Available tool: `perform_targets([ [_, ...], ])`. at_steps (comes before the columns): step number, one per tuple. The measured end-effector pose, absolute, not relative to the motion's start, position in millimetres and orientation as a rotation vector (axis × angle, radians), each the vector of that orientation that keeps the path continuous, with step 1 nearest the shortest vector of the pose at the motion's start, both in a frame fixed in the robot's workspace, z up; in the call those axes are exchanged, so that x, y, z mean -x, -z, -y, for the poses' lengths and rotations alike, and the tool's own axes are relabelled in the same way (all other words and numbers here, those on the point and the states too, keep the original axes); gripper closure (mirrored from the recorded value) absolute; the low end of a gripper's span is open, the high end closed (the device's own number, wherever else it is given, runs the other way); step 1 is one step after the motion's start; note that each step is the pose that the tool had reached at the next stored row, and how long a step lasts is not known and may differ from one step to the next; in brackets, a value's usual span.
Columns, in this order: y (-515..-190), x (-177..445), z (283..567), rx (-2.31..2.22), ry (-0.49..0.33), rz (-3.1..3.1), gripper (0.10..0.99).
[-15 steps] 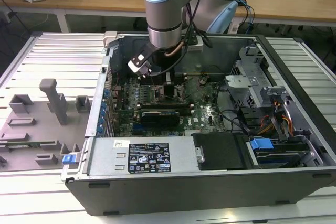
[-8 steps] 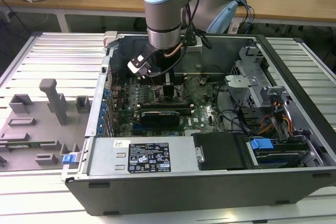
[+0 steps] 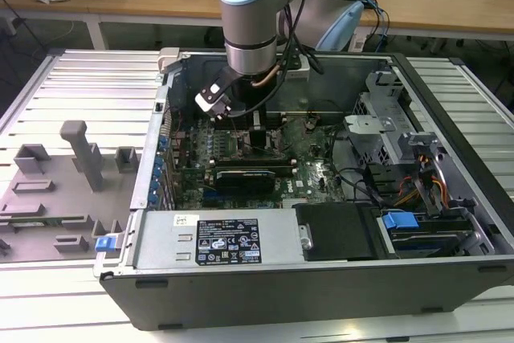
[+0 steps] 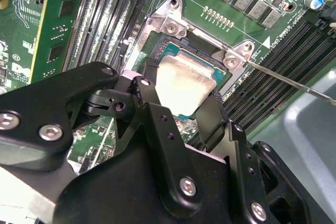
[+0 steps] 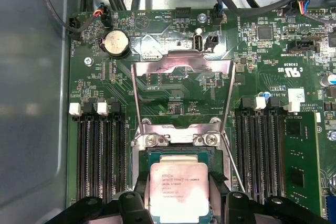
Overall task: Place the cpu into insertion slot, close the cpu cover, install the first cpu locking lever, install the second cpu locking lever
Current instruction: 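Place the cpu into insertion slot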
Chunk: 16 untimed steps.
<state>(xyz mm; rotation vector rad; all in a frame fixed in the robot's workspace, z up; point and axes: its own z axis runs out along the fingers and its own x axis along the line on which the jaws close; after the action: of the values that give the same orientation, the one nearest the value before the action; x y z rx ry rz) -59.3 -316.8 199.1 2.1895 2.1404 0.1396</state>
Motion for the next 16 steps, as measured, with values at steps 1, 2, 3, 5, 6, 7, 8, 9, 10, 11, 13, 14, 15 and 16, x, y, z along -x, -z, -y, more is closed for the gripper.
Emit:
perform_targets([
  [1,-199.1,59.3,317.1,-2.185,-0.140,-2.145,0.549],
  [2,-199.1,59.3,317.9,-2.183,-0.140,-2.148,0.549],
  [3,-199.1,59.3,318.7,-2.183,-0.140,-2.148,0.549],
  [5,-199.1,59.3,319.6,-2.183,-0.140,-2.147,0.549],
  [6,-199.1,59.3,319.6,-2.183,-0.140,-2.147,0.549],
  [7,-199.1,59.3,319.6,-2.183,-0.140,-2.148,0.549],
  [8,-199.1,59.3,319.7,-2.183,-0.140,-2.148,0.549],
  [9,-199.1,59.3,319.7,-2.183,-0.140,-2.147,0.549],
  [10,-199.1,59.3,319.7,-2.183,-0.140,-2.148,0.549],
  [11,-199.1,59.3,319.7,-2.183,-0.140,-2.148,0.537],
  [13,-199.1,59.3,319.7,-2.183,-0.140,-2.148,0.471],
  [14,-199.1,59.3,319.8,-2.183,-0.140,-2.148,0.471],
  [15,-199.6,59.3,319.9,-2.183,-0.139,-2.148,0.471],
  [16,-200.4,59.3,319.9,-2.183,-0.140,-2.148,0.471],
])
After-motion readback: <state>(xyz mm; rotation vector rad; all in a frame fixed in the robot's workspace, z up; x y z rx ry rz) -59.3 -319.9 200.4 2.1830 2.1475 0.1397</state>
